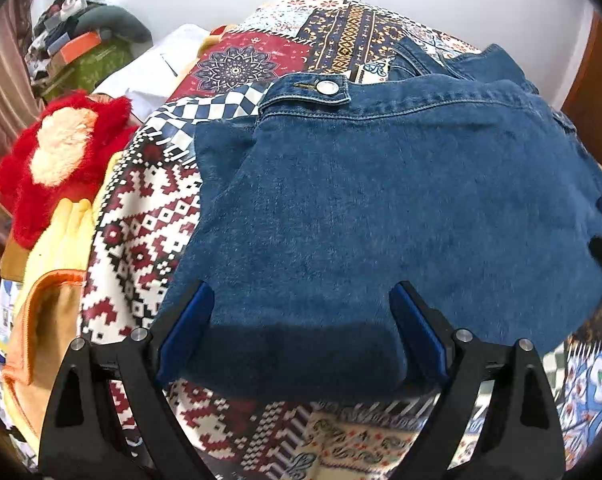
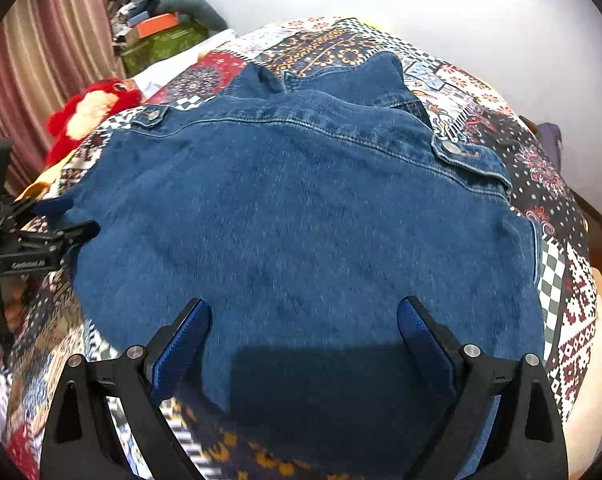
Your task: Fold large clothes
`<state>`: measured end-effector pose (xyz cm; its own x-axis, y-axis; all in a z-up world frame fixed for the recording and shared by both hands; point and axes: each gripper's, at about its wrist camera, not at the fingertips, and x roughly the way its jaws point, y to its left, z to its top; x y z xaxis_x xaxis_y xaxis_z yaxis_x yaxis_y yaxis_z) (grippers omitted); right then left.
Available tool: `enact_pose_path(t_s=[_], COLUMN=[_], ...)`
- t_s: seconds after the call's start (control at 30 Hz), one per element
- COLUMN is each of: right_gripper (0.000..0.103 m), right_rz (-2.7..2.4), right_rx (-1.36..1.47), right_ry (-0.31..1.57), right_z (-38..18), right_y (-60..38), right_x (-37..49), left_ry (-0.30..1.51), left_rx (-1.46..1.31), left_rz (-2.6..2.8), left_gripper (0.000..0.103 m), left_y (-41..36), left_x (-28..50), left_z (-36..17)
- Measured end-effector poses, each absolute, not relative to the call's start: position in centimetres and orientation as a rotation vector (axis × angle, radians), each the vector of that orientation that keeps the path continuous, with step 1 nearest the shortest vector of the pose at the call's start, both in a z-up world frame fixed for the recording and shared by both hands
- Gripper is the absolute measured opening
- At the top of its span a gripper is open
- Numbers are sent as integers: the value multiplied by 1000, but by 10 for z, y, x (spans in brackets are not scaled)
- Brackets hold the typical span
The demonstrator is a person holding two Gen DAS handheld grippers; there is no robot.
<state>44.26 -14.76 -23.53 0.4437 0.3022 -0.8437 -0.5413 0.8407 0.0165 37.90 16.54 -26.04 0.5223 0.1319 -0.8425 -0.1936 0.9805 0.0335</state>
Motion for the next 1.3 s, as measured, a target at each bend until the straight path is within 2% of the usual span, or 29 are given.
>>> enact_pose_path(t_s=[0.23, 0.7, 1.1, 1.3], right_gripper=[95, 95, 95, 95], right_rz=[432, 280, 390, 477], right_rx=[-222, -118, -207, -201], right_ry=[1016, 1037, 852, 887], right_z=[-233, -226, -166, -183], right_y=[-187, -250, -184, -146], right_x=[444, 436, 411, 415], left_ry=[986, 1014, 881, 914], left_rx=[-8, -156, -275, -511], left_rz=[236, 434, 293, 146], left_gripper=[92, 93, 94, 94], left_y=[163, 216, 194, 187], left_x=[364, 320, 288, 304], left_z=[-255, -259, -212, -232])
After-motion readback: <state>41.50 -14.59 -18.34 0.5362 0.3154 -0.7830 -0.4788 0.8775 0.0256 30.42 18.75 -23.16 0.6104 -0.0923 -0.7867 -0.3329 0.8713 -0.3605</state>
